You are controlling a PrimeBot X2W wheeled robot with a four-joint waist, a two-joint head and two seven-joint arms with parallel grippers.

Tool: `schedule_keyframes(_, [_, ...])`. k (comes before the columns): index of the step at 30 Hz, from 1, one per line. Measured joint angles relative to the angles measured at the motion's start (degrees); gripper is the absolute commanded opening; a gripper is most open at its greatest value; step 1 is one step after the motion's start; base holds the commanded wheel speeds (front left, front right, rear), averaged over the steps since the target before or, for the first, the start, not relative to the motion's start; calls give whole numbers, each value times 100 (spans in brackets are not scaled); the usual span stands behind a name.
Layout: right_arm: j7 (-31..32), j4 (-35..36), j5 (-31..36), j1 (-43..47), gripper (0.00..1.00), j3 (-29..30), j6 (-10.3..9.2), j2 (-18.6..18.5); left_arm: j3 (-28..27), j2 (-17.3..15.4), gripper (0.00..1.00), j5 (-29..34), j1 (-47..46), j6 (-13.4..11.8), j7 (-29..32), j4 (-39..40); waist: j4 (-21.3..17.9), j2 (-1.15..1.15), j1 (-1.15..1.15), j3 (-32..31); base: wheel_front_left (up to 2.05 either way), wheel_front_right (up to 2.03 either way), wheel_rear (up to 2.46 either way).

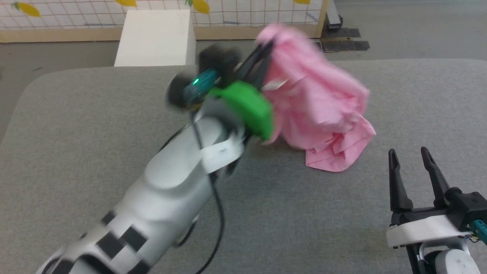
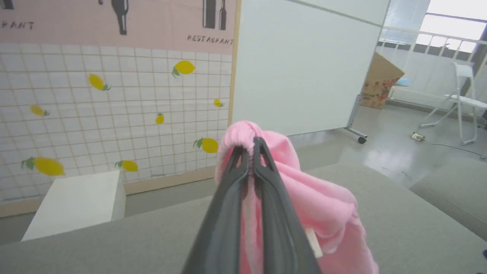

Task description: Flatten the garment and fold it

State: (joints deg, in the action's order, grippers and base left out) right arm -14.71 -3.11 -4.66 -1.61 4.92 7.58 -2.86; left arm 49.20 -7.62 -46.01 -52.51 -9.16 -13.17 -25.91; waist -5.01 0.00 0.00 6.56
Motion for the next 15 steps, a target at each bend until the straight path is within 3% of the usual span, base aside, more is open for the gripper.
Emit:
schedule_keyframes(7, [0, 8, 7, 16, 100, 1, 0, 1, -164, -1007, 0, -655, 1735, -519, 665, -397, 156, 0, 0, -23, 0, 0, 0])
schedule_keyframes(12, [0, 8, 45, 19, 100, -11, 0, 1, -434, -1414, 0, -1078, 2582, -789, 834, -287, 255, 0, 0, -35, 0, 0, 0])
schedule_keyframes(13, [0, 9, 55, 20, 100, -16, 0, 1, -495, -1468, 37, -1114, 2672, -820, 809, -242, 272, 0, 0, -40, 0, 0, 0])
schedule_keyframes(14, [0, 9, 59, 21, 100, -26, 0, 1, -597, -1513, 100, -1185, 2773, -846, 710, -154, 294, 0, 0, -47, 0, 0, 0])
schedule_keyframes(15, [0, 9, 60, 24, 100, -41, 0, 0, -705, -1541, 100, -1269, 2855, -855, 559, -53, 318, -1, 0, -53, 0, 0, 0])
